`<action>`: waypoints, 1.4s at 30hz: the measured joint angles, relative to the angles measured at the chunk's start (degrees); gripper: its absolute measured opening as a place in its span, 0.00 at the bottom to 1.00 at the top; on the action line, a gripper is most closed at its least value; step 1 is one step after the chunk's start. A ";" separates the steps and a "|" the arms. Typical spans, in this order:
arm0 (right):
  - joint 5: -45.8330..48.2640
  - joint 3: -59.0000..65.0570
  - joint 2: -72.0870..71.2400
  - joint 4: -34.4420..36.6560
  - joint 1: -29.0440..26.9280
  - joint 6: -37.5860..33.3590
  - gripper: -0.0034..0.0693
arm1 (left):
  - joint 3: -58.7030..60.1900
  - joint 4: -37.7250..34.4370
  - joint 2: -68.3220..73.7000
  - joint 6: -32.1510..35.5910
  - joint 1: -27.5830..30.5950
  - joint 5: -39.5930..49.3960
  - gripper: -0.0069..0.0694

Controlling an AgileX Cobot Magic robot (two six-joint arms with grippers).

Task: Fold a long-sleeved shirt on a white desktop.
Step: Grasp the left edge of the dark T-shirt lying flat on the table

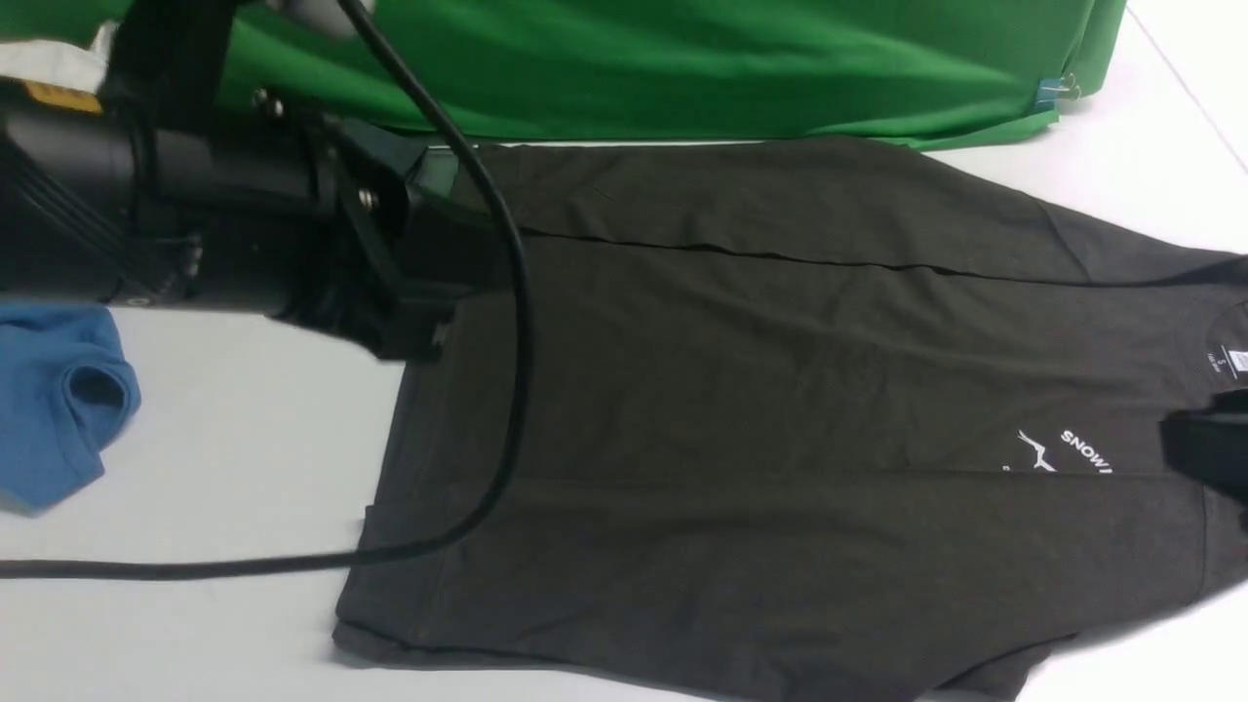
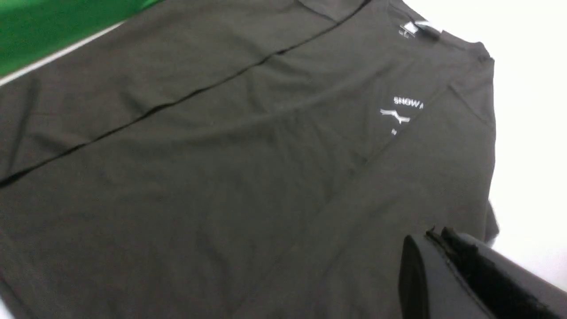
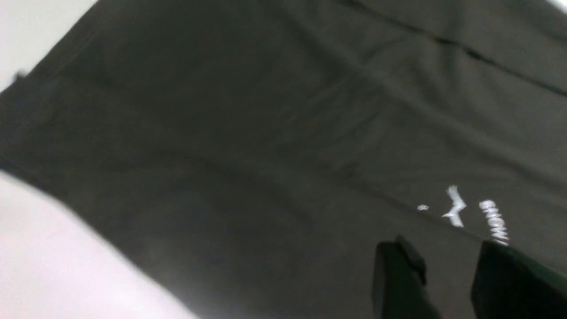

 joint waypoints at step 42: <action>1.33 0.00 1.00 0.03 2.75 0.18 0.38 | -0.77 25.73 36.77 4.72 -0.12 -4.56 0.22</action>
